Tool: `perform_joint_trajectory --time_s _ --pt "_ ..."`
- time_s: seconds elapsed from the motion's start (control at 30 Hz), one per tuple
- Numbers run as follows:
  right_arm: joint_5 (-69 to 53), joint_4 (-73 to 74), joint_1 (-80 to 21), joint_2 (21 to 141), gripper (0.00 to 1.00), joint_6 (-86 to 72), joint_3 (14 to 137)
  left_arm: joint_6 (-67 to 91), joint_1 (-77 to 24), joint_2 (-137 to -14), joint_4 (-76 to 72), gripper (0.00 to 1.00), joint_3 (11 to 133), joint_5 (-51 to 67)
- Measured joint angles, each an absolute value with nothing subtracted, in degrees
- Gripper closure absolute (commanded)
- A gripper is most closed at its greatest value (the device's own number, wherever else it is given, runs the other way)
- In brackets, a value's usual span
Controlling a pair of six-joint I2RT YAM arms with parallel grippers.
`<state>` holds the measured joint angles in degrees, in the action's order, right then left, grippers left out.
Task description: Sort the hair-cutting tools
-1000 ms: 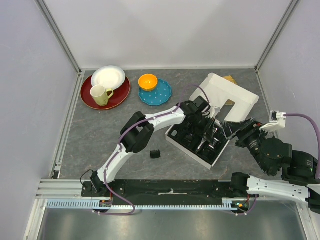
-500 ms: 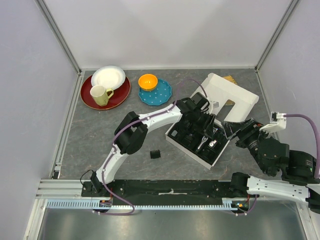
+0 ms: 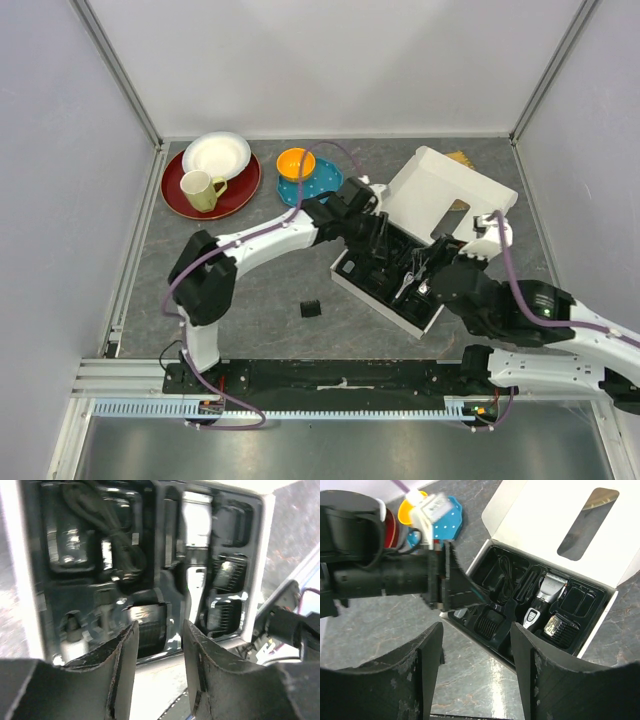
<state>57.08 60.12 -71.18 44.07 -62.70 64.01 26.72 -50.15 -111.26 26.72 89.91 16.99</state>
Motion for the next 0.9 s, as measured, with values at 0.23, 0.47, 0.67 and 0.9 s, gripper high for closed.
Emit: perform_joint_trajectory --time_s 0.23,0.47,0.67,0.9 --pt "54.3 58.4 -66.8 53.7 0.29 -59.7 63.5 29.8 -44.6 -102.4 24.3 0.52 77.1 6.9" --pt "44.5 48.9 -52.1 59.2 0.35 -51.6 54.5 30.8 -43.1 -99.6 23.6 0.52 71.8 3.0" --pt "38.8 41.8 -41.3 58.8 0.57 -47.4 46.3 31.0 -42.9 -99.4 22.3 0.52 70.1 3.0" --pt "31.6 34.9 -31.4 57.8 0.81 -44.2 37.2 31.3 -42.7 -99.4 22.1 0.52 68.9 3.1"
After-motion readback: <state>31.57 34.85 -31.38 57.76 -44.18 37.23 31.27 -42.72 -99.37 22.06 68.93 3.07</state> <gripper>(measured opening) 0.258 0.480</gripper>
